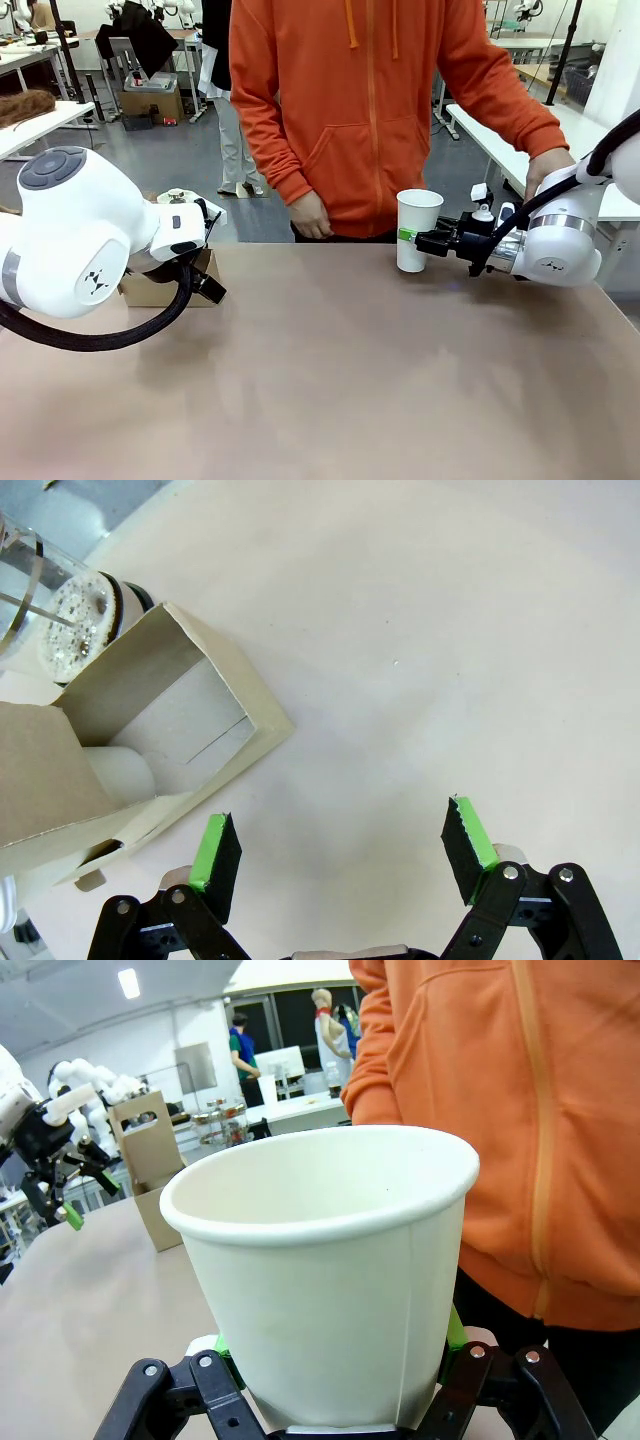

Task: Pour a drink into a cup and package it in a carrier.
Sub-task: When a person places the Paper Cup Lid on the 600 ml Paper Cup , lift the 600 ml Paper Cup.

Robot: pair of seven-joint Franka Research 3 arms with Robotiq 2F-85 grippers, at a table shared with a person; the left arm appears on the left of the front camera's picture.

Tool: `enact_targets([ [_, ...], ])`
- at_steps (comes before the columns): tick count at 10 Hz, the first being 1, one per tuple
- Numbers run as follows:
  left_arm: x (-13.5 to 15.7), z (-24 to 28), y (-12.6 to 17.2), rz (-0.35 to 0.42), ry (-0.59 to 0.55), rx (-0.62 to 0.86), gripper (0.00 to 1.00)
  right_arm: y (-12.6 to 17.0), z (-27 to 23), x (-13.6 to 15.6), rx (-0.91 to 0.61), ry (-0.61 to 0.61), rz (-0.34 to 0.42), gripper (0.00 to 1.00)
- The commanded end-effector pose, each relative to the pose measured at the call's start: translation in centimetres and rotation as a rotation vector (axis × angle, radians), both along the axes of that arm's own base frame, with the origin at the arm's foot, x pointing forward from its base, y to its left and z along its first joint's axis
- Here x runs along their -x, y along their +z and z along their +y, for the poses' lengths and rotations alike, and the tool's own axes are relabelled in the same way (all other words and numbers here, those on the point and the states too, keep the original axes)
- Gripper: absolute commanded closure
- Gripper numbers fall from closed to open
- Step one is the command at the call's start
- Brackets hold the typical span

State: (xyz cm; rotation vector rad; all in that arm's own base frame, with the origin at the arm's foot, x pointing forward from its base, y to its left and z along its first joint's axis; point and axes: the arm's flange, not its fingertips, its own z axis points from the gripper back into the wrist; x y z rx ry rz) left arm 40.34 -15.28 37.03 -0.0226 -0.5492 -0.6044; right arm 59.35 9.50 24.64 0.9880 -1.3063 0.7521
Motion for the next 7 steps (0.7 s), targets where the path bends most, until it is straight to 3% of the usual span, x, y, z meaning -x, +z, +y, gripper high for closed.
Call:
enact_targets([
  [1,0.02,0.02,0.03,0.000,0.000,0.002,0.00,0.57,0.08,-0.12,-0.001,-0.001,-0.009,0.19],
  [7,0.02,0.02,0.03,0.000,0.000,0.002,0.00,0.57,0.08,-0.12,-0.001,-0.001,-0.009,0.19],
])
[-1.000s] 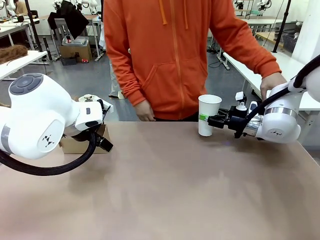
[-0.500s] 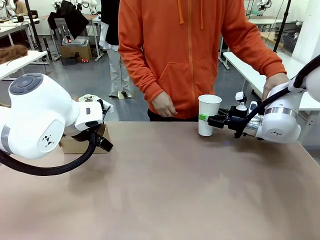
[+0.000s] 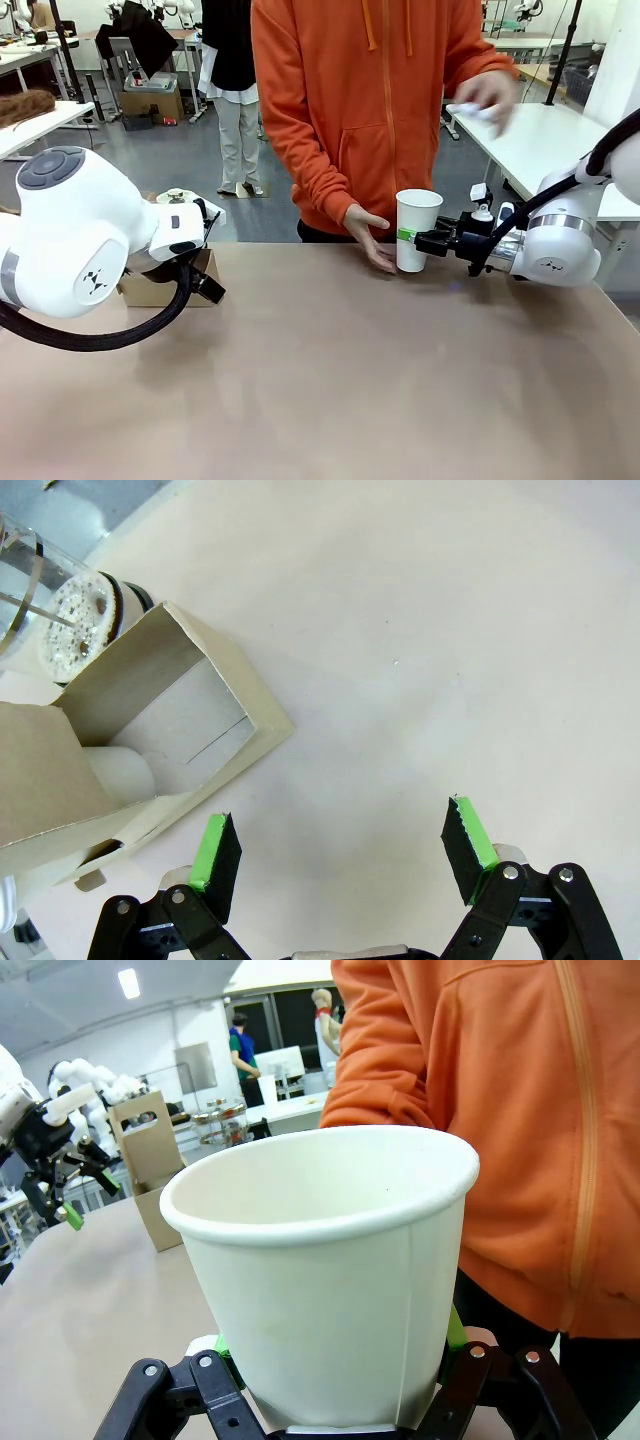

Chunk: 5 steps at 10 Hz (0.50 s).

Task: Pour a drink into a cup and package it in a carrier.
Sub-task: When a person places the Paper Cup Lid on the 600 ml Paper Cup , lift the 600 ml Paper Cup.

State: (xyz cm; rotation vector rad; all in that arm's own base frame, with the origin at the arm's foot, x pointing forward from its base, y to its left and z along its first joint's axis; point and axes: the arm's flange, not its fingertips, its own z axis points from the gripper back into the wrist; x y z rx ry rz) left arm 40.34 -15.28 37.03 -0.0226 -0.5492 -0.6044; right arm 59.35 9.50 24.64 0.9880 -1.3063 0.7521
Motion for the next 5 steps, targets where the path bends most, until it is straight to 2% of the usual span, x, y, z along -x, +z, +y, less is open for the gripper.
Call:
enact_targets([
  [1,0.02,0.02,0.03,0.000,0.000,0.002,0.00,0.57,0.08,-0.12,-0.001,-0.001,-0.009,0.19],
  [5,0.02,0.02,0.03,0.000,0.000,0.002,0.00,0.57,0.08,-0.12,-0.001,-0.001,-0.009,0.19],
])
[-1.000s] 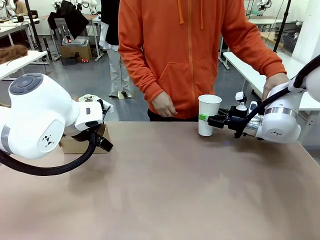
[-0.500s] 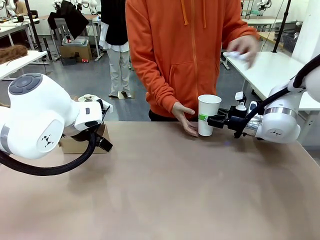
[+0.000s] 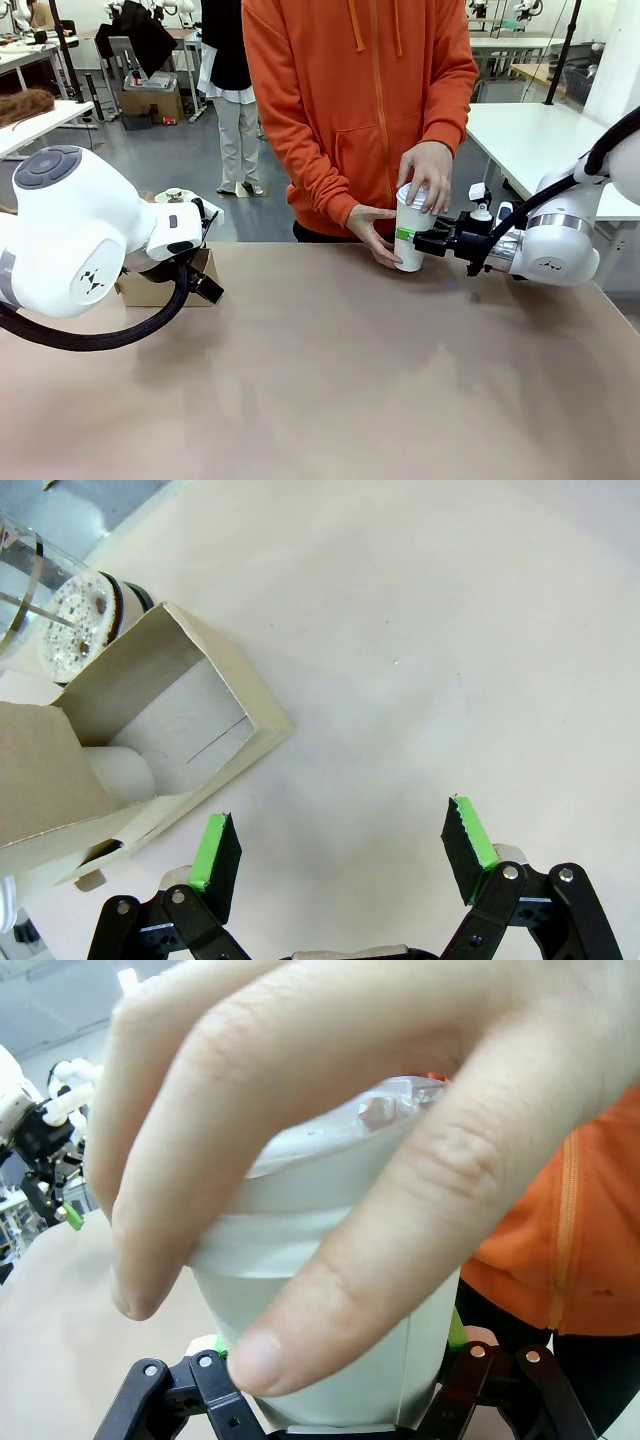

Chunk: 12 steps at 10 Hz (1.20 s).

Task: Pour a drink into a cup and package it in a carrier.
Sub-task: When a person places the Paper Cup Lid on the 600 ml Paper Cup , lift the 600 ml Paper Cup.

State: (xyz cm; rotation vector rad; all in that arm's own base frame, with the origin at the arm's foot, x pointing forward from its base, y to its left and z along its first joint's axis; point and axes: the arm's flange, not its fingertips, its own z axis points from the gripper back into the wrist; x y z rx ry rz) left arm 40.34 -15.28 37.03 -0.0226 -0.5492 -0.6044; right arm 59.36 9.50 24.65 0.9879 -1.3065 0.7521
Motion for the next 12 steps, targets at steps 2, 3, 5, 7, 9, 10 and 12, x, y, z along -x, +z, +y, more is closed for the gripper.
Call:
enact_targets([
  [2,0.02,0.02,0.03,0.000,0.000,0.002,0.00,0.56,0.08,-0.12,-0.001,-0.001,-0.009,0.19],
  [3,0.02,0.02,0.03,0.000,0.000,0.002,0.00,0.56,0.08,-0.12,-0.001,-0.001,-0.009,0.19],
  [5,0.02,0.02,0.03,0.000,0.000,0.002,0.00,0.56,0.08,-0.12,-0.001,-0.001,-0.009,0.19],
  [7,0.02,0.02,0.03,0.000,0.000,0.002,0.00,0.56,0.08,-0.12,-0.001,-0.001,-0.009,0.19],
  [9,0.02,0.02,0.03,0.000,0.000,0.002,0.00,0.56,0.08,-0.12,-0.001,-0.001,-0.009,0.19],
  [10,0.02,0.02,0.03,0.000,0.000,0.002,0.00,0.56,0.08,-0.12,-0.001,-0.001,-0.009,0.19],
  [12,0.02,0.02,0.03,0.000,0.000,0.002,0.00,0.56,0.08,-0.12,-0.001,-0.001,-0.009,0.19],
])
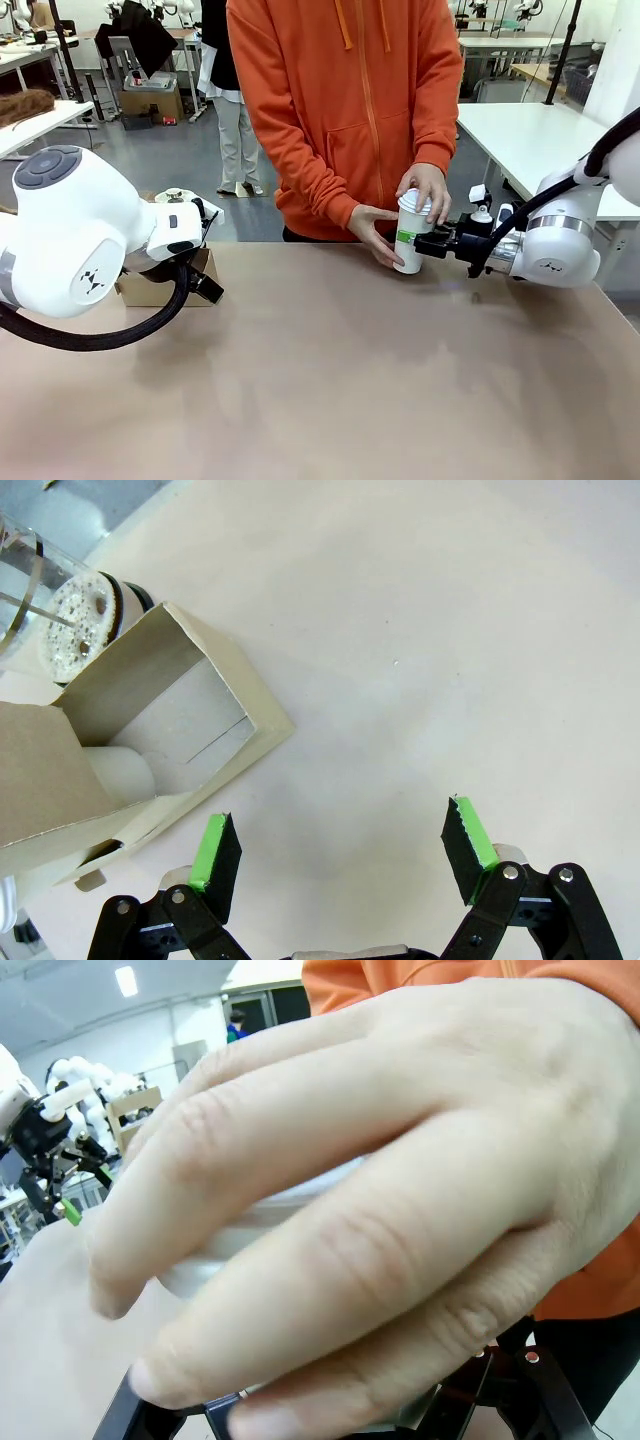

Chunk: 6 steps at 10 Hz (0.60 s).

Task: Pour a drink into a cup and package it in a carrier.
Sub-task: When a person places the Paper Cup Lid on the 600 ml Paper Cup , lift the 600 ml Paper Cup.

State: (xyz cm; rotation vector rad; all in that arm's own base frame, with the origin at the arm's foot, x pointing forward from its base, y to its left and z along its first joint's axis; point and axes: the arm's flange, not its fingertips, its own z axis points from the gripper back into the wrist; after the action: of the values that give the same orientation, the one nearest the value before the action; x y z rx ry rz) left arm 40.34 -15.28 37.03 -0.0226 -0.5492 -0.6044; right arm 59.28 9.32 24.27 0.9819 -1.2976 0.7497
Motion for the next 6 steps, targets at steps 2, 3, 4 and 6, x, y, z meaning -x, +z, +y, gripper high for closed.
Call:
enact_targets([
  [2,0.02,0.02,0.03,0.000,0.000,0.002,0.00,0.93,0.26,-0.20,-0.008,0.002,-0.016,0.19],
  [3,0.02,0.02,0.03,0.000,0.000,0.002,0.00,0.93,0.26,-0.20,-0.008,0.002,-0.016,0.19],
  [4,0.02,0.02,0.03,0.000,0.000,0.002,0.00,0.93,0.26,-0.20,-0.008,0.002,-0.016,0.19],
  [6,0.02,0.02,0.03,0.000,0.000,0.002,0.00,0.93,0.26,-0.20,-0.008,0.002,-0.016,0.19],
])
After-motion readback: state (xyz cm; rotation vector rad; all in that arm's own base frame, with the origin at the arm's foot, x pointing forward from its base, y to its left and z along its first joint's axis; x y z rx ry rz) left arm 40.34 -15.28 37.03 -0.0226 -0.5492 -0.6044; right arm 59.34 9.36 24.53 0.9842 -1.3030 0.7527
